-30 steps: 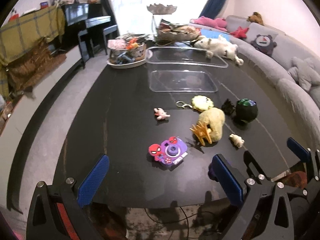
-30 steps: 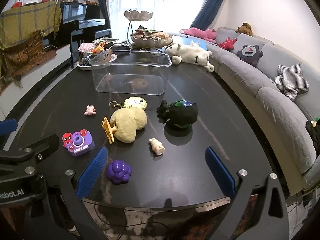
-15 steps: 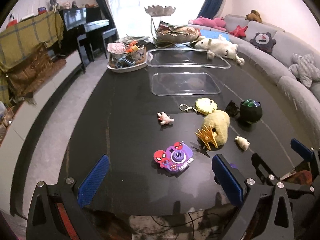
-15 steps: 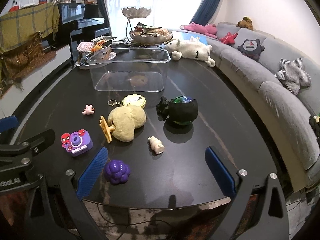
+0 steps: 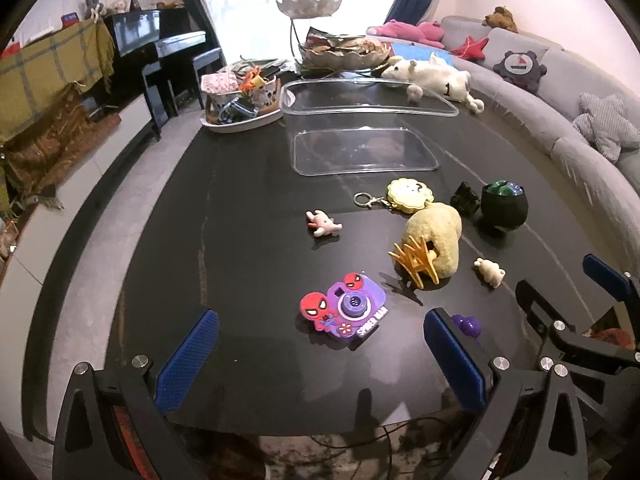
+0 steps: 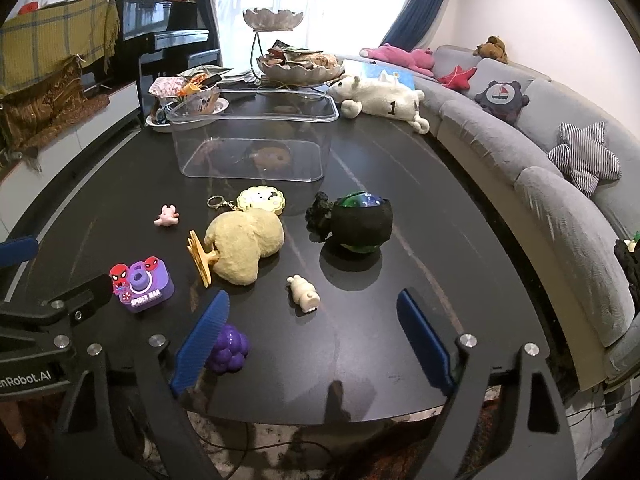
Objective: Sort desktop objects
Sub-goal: 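Move the left tool toward the purple Spider-Man toy while the right tool approaches the white figurine, then close the left tool on the Spider-Man toy while the right tool grasps the white figurine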
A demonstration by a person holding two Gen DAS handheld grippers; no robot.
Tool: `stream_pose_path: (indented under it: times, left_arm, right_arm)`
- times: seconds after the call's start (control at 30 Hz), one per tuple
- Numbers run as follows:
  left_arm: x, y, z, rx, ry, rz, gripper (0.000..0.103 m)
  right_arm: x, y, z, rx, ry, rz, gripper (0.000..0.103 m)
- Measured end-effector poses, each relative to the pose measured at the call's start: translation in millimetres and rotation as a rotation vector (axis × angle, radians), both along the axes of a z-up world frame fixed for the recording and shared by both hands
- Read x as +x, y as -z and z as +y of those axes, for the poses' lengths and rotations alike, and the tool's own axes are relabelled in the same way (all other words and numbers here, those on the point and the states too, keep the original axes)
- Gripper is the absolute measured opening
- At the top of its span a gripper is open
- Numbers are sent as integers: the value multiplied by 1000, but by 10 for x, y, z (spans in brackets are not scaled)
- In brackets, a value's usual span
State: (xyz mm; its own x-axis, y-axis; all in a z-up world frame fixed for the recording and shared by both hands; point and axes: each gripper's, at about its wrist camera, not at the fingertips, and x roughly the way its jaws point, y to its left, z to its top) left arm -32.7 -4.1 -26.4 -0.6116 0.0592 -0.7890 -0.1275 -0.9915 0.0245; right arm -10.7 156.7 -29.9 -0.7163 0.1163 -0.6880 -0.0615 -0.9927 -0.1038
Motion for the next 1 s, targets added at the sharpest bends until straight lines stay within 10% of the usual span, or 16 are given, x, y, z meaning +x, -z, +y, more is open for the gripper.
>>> stream_pose_path:
  times: [1.0]
  left_arm:
    - [-360, 528, 121, -69, 3, -103, 96]
  right_arm:
    - [-327, 352, 40, 1, -31, -95, 78]
